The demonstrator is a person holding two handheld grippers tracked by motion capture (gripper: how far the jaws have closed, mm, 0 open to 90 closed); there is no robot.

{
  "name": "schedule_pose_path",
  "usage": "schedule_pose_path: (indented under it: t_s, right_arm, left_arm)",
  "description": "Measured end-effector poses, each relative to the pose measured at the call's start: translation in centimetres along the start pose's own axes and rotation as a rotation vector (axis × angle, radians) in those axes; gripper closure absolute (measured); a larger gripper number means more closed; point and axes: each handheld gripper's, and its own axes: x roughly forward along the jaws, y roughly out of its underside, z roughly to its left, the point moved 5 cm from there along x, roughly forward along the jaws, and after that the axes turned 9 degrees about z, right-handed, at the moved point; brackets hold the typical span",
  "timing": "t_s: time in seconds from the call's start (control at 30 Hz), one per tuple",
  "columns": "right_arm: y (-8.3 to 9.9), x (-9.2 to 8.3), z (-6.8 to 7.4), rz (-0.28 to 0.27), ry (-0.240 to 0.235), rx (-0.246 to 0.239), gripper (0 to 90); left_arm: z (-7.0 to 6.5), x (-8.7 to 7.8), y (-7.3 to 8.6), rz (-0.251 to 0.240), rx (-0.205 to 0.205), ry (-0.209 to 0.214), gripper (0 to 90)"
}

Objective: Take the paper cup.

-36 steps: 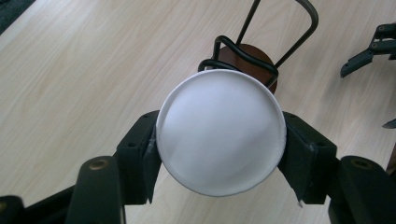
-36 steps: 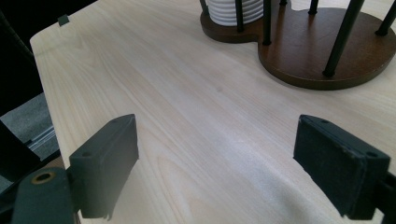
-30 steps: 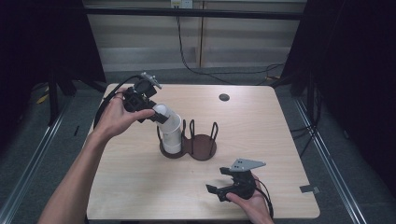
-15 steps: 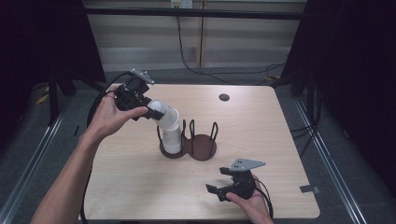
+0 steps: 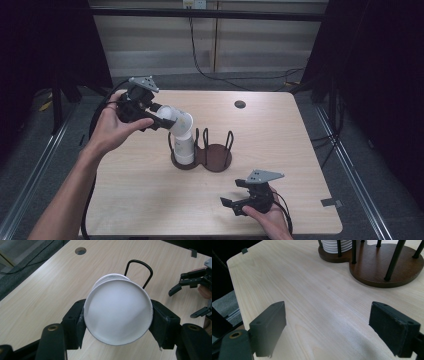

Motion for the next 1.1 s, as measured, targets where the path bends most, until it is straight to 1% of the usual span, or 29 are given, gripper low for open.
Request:
schedule_pose_path:
  t_s: [0.03, 0.1, 0.13, 0.2, 0.23, 0.3, 0.37, 0.47, 0.53, 0.57, 0.67, 0.7, 0.77, 0.83, 0.87, 0.9, 0.93, 0.97, 1.07, 1.1]
  right_arm:
    - [0.0, 0.0, -0.1, 0.003, 0.002, 0.0, 13.4]
    - [-0.1, 0.1, -0.1, 0.004, 0.005, 0.006, 13.6]
    - [-0.1, 0.1, -0.1, 0.003, 0.002, 0.005, 13.5]
    - [-0.1, 0.1, -0.1, 0.001, 0.001, 0.003, 13.4]
    - [-0.1, 0.1, -0.1, 0.001, 0.002, 0.004, 13.5]
    - [-0.1, 0.1, -0.2, 0.002, 0.005, 0.003, 13.5]
    - [-0.1, 0.1, -0.2, 0.004, 0.006, 0.003, 13.5]
    - [-0.1, 0.1, -0.2, 0.004, 0.006, 0.003, 13.4]
    - [-0.1, 0.1, -0.2, 0.003, 0.005, 0.003, 13.4]
    - [-0.1, 0.1, -0.2, 0.003, 0.006, 0.003, 13.4]
    - [-0.1, 0.1, -0.2, 0.0, 0.004, 0.005, 13.4]
    - [-0.1, 0.1, -0.2, -0.001, 0.002, 0.005, 13.4]
    - [-0.1, 0.2, -0.1, -0.002, -0.004, 0.007, 13.4]
    - [-0.2, 0.2, 0.0, -0.004, -0.008, 0.005, 13.3]
    - [-0.2, 0.2, 0.0, -0.006, -0.009, 0.002, 13.3]
    - [-0.2, 0.2, 0.0, -0.007, -0.01, 0.0, 13.3]
    - [-0.3, 0.1, 0.0, -0.013, -0.013, -0.003, 13.3]
    - [-0.3, 0.1, 0.0, -0.015, -0.012, 0.0, 13.3]
    - [-0.4, 0.1, 0.0, -0.018, -0.012, -0.003, 13.3]
    - [-0.4, 0.1, 0.0, -0.016, -0.012, -0.005, 13.3]
  left_arm:
    - [0.0, 0.0, 0.1, -0.006, 0.003, 0.003, 36.9]
    - [-0.1, 0.1, 0.3, -0.034, -0.013, 0.014, 36.9]
    - [-0.1, 0.0, 0.4, -0.041, -0.011, 0.025, 36.9]
    - [-0.3, 0.2, 0.5, -0.06, -0.023, 0.033, 36.9]
    - [-0.4, 0.3, 0.6, -0.049, -0.009, 0.03, 36.9]
    - [-0.8, 0.5, 0.8, -0.065, -0.009, 0.03, 36.9]
    - [-1.3, 0.9, 1.1, -0.066, 0.009, 0.036, 36.9]
    - [-1.9, 1.0, 1.5, -0.078, 0.022, 0.039, 36.9]
    - [-2.2, 1.1, 1.8, -0.095, 0.021, 0.052, 36.9]
    - [-2.3, 1.1, 2.0, -0.095, 0.028, 0.052, 36.9]
    - [-2.7, 1.2, 2.6, -0.125, 0.023, 0.059, 36.9]
    - [-2.8, 1.2, 2.8, -0.124, 0.029, 0.068, 36.9]
    - [-2.9, 1.2, 3.1, -0.124, 0.03, 0.059, 36.9]
    - [-3.1, 1.2, 3.4, -0.148, 0.022, 0.087, 36.9]
    - [-3.2, 1.2, 3.5, -0.147, 0.028, 0.079, 36.9]
    - [-3.3, 1.3, 3.7, -0.146, 0.027, 0.086, 36.9]
    - [-3.5, 1.4, 3.8, -0.146, 0.026, 0.08, 36.9]
    - [-3.7, 1.4, 4.0, -0.143, 0.038, 0.066, 36.9]
    - [-4.2, 1.7, 4.4, -0.154, 0.045, 0.078, 36.8]
    - [-4.5, 1.9, 4.5, -0.146, 0.045, 0.079, 36.8]
